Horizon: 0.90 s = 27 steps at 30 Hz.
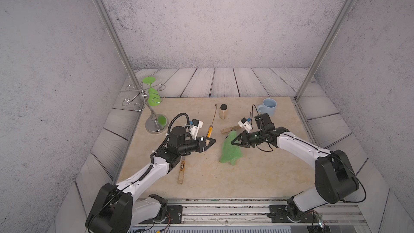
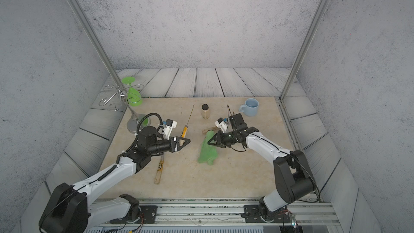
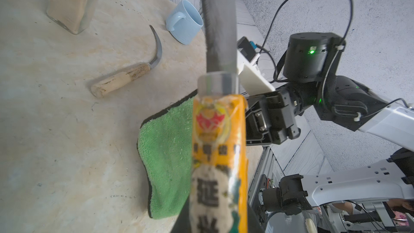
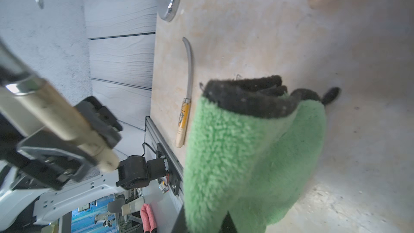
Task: Wipe small sickles with rags
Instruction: Pick up the rag from the center of the board, then wipe the small sickle.
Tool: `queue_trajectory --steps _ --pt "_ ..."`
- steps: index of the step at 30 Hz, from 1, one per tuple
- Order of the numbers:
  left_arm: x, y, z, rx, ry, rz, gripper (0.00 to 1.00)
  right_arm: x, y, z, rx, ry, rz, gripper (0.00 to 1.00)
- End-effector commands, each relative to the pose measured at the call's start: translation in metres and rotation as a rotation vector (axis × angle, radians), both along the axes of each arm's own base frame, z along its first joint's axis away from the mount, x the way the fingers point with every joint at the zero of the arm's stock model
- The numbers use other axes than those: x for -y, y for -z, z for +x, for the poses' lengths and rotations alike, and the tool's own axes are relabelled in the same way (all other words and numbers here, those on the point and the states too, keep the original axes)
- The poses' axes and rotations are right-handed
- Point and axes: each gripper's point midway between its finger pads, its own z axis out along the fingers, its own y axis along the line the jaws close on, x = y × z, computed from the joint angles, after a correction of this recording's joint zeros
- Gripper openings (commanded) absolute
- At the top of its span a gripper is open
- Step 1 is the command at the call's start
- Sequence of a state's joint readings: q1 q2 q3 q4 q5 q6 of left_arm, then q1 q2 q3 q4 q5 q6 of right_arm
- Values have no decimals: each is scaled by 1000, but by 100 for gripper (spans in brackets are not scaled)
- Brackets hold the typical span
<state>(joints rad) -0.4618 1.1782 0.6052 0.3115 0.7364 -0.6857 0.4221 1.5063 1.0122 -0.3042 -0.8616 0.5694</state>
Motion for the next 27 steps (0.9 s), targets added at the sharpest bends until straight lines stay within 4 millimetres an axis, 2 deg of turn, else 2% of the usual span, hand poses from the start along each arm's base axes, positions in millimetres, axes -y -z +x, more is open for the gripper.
queue_trajectory --steps 1,14,20,27 --pt "5 -19 2 51 34 -57 0 1 -36 -3 72 -10 45 17" --pt "39 1 -33 27 144 -19 0 24 -98 31 220 284 103 18" --pt "58 4 -39 23 187 -7 0 16 -129 41 241 323 252 17" --pt "79 -2 -44 42 250 2 0 -6 -124 46 201 304 321 17"
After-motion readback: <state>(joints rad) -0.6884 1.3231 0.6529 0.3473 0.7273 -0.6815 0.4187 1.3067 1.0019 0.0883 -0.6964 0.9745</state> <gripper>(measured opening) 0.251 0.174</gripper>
